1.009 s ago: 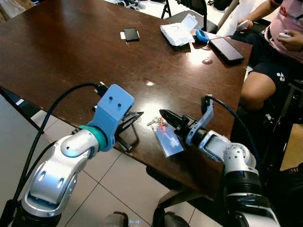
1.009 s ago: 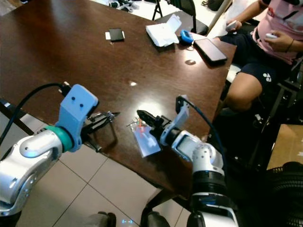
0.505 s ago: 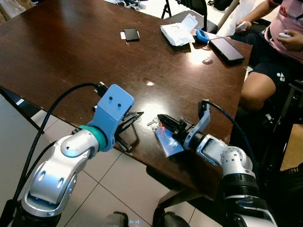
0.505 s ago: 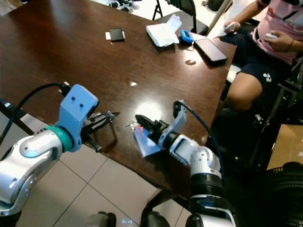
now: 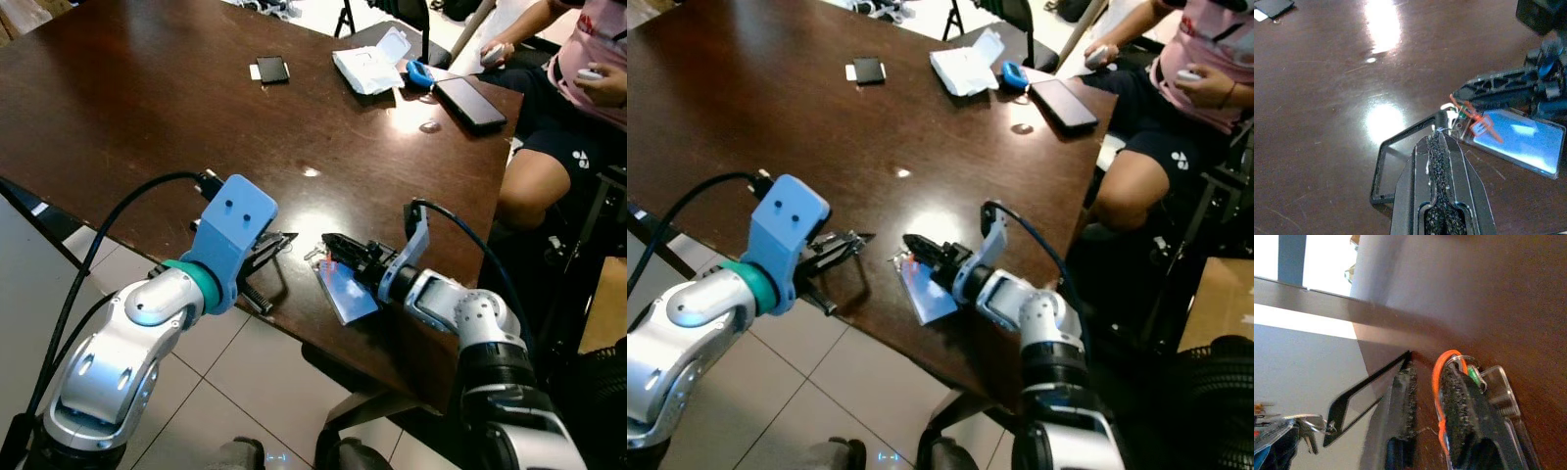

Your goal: Hang keys on a hook

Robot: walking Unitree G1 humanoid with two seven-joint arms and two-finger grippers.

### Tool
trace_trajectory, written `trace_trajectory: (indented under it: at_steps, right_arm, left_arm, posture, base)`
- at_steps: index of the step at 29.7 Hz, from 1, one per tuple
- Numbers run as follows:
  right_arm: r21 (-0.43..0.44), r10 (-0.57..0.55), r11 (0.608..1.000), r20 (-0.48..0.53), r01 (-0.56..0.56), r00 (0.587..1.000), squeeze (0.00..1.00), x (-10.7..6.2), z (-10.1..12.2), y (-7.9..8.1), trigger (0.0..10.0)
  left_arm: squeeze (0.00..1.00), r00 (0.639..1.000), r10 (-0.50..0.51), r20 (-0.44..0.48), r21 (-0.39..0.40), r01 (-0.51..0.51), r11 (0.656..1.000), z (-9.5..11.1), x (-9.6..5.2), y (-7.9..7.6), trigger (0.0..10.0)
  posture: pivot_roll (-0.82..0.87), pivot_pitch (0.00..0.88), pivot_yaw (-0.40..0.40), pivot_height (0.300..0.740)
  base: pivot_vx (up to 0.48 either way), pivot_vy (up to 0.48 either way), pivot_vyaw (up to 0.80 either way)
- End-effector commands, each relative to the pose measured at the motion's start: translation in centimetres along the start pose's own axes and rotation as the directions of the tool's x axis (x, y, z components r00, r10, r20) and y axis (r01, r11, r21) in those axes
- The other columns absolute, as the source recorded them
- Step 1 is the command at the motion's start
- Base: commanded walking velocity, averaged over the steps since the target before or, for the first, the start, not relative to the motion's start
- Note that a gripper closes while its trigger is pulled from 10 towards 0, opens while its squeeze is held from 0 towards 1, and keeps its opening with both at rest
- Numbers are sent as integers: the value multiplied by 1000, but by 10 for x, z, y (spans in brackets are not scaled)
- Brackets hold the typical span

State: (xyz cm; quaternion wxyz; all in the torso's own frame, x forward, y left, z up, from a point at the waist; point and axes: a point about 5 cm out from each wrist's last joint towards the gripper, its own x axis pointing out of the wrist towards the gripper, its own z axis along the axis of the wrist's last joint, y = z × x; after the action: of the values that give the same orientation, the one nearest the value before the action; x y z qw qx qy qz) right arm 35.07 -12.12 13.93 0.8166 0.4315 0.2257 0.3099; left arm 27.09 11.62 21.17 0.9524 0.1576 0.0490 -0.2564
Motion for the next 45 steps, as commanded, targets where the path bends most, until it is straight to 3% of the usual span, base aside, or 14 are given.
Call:
trace_trajectory:
  at_steps: [1, 19, 27, 28, 29, 30, 31, 33, 36, 37, 39, 42, 44, 45]
  right_arm:
    - [44, -59, 997, -37, 61, 998, 0, -2, -8, -12, 314]
    - [39, -35, 999, -47, 37, 998, 0, 4, -6, -8, 0]
    - [-197, 92, 978, 124, -67, 988, 0, 1, 26, 32, 0]
    - [-270, 138, 959, 172, -88, 975, 0, -2, 34, 44, 431]
    - [-319, 167, 943, 199, -97, 966, 0, -5, 38, 51, 10000]
    - [-319, 167, 943, 199, -97, 966, 0, -5, 38, 51, 10000]
    - [-411, 184, 908, 227, -77, 956, 0, -9, 42, 59, 10000]
    - [-411, 184, 908, 227, -77, 956, 0, -9, 42, 59, 10000]
    - [-594, 185, 803, 322, 46, 929, 0, -19, 50, 75, 10000]
    - [-594, 185, 803, 322, 46, 929, 0, -19, 50, 75, 10000]
    - [-686, 161, 698, 428, 204, 889, 0, -29, 59, 84, 10000]
    - [-707, 150, 654, 468, 268, 871, 0, -33, 63, 86, 10000]
    - [-731, 163, 564, 555, 384, 816, 0, -40, 74, 93, 10000]
    - [-731, 163, 564, 555, 384, 816, 0, -40, 74, 93, 10000]
  left_arm:
    - [0, 1000, -2, -4, -4, 2, 1000, -1, -4, -2, 10000]
    - [0, 1000, 8, -16, -3, -8, 1000, -3, -6, 1, 10000]
    - [0, 997, 66, 26, -4, -66, 998, 3, -1, 10, 10000]
    - [0, 993, 102, 50, 0, -102, 995, 7, -1, 18, 10000]
    - [0, 990, 125, 66, 2, -125, 992, 10, -1, 23, 10000]
    - [0, 990, 125, 66, 2, -125, 992, 10, -1, 23, 10000]
    - [0, 982, 166, 92, 2, -166, 986, 15, -3, 31, 10000]
    - [0, 982, 166, 92, 2, -166, 986, 15, -3, 31, 10000]
    - [0, 946, 286, 155, -18, -286, 958, 28, -9, 53, 10000]
    - [0, 946, 286, 155, -18, -286, 958, 28, -9, 53, 10000]
    - [0, 897, 388, 214, -65, -383, 922, 40, -15, 69, 10000]
    - [0, 877, 420, 235, -90, -411, 907, 44, -17, 73, 10000]
    - [0, 840, 461, 288, -126, -444, 887, 53, -22, 73, 10000]
    - [0, 840, 461, 288, -126, -444, 887, 53, -22, 73, 10000]
  posture:
    - [175, 154, 34, 740]
    - [182, 156, 42, 740]
    - [160, 145, 33, 740]
    - [158, 142, 31, 740]
    - [158, 142, 31, 740]
    - [158, 142, 31, 740]
    - [152, 142, 29, 740]
    - [152, 142, 29, 740]
    - [134, 145, 21, 740]
    - [134, 145, 21, 740]
    - [122, 143, 19, 740]
    - [112, 141, 19, 740]
    - [107, 132, 14, 740]
    - [107, 132, 14, 740]
  base:
    - [0, 0, 0]
    - [0, 0, 0]
    - [0, 0, 0]
    - [0, 0, 0]
    - [0, 0, 0]
    - [0, 0, 0]
    - [0, 0, 0]
    - [0, 0, 0]
    - [0, 0, 0]
    - [0, 0, 0]
    - [0, 0, 0]
    - [0, 0, 0]
    - [0, 0, 0]
    - [0, 0, 0]
